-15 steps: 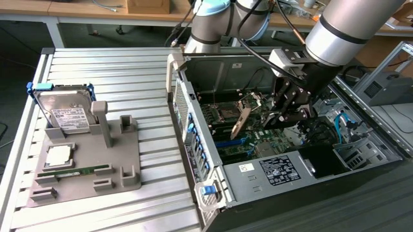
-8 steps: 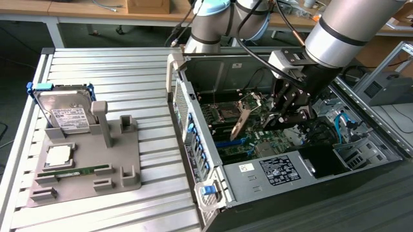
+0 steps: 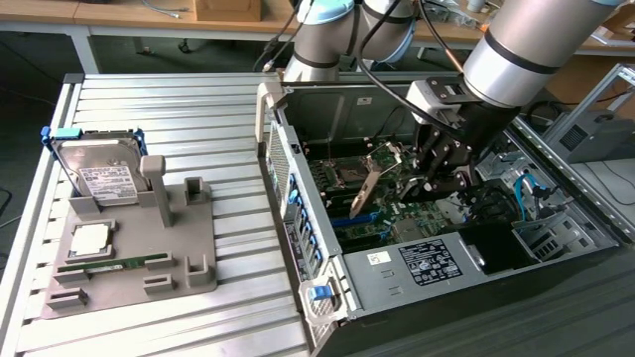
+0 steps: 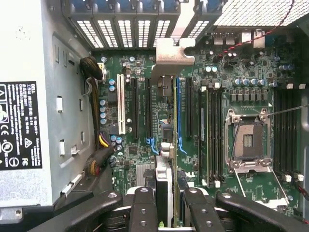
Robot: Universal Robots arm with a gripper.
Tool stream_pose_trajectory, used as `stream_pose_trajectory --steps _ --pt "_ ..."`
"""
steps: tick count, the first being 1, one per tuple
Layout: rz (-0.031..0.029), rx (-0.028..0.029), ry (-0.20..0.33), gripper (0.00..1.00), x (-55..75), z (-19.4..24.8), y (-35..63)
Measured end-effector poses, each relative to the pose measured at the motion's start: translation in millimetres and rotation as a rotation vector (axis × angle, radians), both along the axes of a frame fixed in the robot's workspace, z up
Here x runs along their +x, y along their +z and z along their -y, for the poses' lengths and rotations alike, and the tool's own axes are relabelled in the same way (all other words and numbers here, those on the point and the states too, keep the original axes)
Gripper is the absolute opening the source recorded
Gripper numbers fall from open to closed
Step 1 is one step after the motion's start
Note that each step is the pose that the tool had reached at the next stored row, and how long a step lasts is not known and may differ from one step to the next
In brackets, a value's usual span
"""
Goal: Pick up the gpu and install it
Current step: 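Insert the gpu into the slot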
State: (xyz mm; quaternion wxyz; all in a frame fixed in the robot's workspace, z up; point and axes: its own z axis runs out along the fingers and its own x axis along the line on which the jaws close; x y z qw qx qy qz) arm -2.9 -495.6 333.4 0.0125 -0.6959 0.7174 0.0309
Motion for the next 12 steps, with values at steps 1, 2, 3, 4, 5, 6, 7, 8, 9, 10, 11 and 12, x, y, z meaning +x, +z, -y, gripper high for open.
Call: stream_pose_trajectory --steps 1,2,3,4,5,6,7,8,9,10,11,12 --pt "0.0 -0.0001 0.0 0.27 -1.0 0.1 -0.2" --pt "-0.0001 -0.0002 0.0 0.27 -1.7 0.1 -0.4" --pt "0.0 0.0 0.0 0.27 -2.3 0.1 -1.1" --pt "-0.0001 -0.0001 0.0 0.27 -2.6 0.0 -1.6" --pt "-0.0001 -0.0002 0.0 0.27 -3.3 -0.2 -2.3" --pt "0.0 -0.0001 0.0 0.27 -4.1 -0.4 -3.0" --pt "0.0 0.0 0.0 0.27 -4.8 -0.9 -3.8" --pt "0.0 -0.0002 0.0 0.27 -5.5 -1.5 -4.6" --pt "-0.0001 -0.0002 0.0 0.27 -6.4 -3.2 -5.8" --pt "0.0 -0.0002 0.0 0.27 -6.9 -4.8 -6.6" --pt "0.0 -0.0001 0.0 0.27 -7.4 -5.7 -7.3" --pt "0.0 -0.0001 0.0 0.27 -7.7 -6.6 -8.0"
